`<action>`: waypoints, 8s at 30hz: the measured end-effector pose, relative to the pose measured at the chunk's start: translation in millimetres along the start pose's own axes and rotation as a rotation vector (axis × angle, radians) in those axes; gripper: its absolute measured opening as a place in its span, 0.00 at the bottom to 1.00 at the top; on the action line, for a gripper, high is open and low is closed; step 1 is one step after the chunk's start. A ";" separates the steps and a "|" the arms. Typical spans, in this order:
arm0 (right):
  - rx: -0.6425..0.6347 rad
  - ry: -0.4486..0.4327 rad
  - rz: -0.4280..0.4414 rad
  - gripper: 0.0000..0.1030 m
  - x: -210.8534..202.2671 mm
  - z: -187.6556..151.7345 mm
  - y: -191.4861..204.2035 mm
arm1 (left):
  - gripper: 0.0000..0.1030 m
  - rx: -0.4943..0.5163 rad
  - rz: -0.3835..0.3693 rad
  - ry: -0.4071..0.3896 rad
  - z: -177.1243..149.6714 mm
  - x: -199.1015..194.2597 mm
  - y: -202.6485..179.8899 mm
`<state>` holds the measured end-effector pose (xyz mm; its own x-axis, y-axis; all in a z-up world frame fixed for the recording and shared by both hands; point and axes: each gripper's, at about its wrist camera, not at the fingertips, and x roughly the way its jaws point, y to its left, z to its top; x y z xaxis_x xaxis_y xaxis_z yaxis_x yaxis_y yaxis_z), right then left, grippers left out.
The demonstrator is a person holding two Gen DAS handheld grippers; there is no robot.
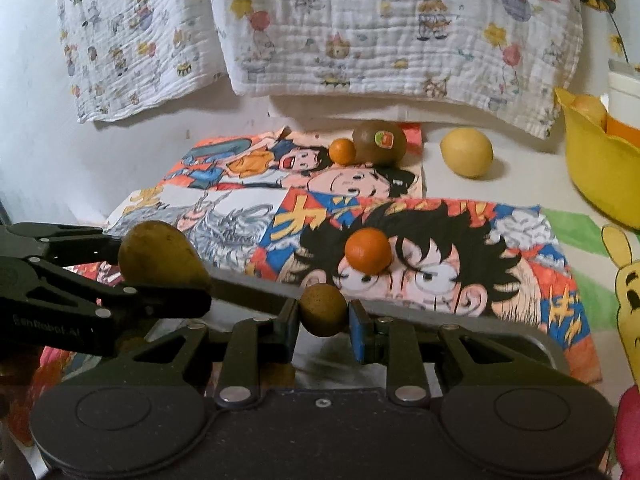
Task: Organize fruits
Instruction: 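Carry the pear with the left tool over the tray while the right tool carries the small fruit, then open both tools to release the pear and small brown fruit on the tray, then reach the right tool to the yellow lemon while the left tool reaches an orange tangerine, then close the right tool on the yellow lemon while the left tool grasps the tangerine, then carry the lemon with the right tool over the tray while the left tool carries the tangerine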
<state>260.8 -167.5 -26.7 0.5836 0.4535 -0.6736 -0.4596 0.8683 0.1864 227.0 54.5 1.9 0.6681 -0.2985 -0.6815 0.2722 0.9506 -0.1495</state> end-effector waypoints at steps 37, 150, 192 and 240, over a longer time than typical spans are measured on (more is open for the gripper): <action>0.101 0.038 0.022 0.31 -14.5 -22.5 -12.3 | 0.79 0.028 0.123 0.091 -9.0 0.8 -9.6; -0.030 -0.058 -0.194 0.99 -7.8 79.5 -60.4 | 0.99 0.090 0.019 0.047 74.0 28.0 19.4; 0.004 0.067 -0.288 0.60 171.8 142.2 -116.8 | 0.35 0.198 -0.217 0.271 87.4 133.7 -29.2; 0.042 -0.133 -0.079 0.59 -38.1 46.3 -82.3 | 0.33 0.057 -0.197 0.137 72.8 44.7 -46.8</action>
<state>307.3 -246.9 16.7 0.7017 0.4039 -0.5869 -0.3822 0.9086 0.1684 294.5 -9.6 30.6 0.4996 -0.4593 -0.7345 0.4290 0.8678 -0.2509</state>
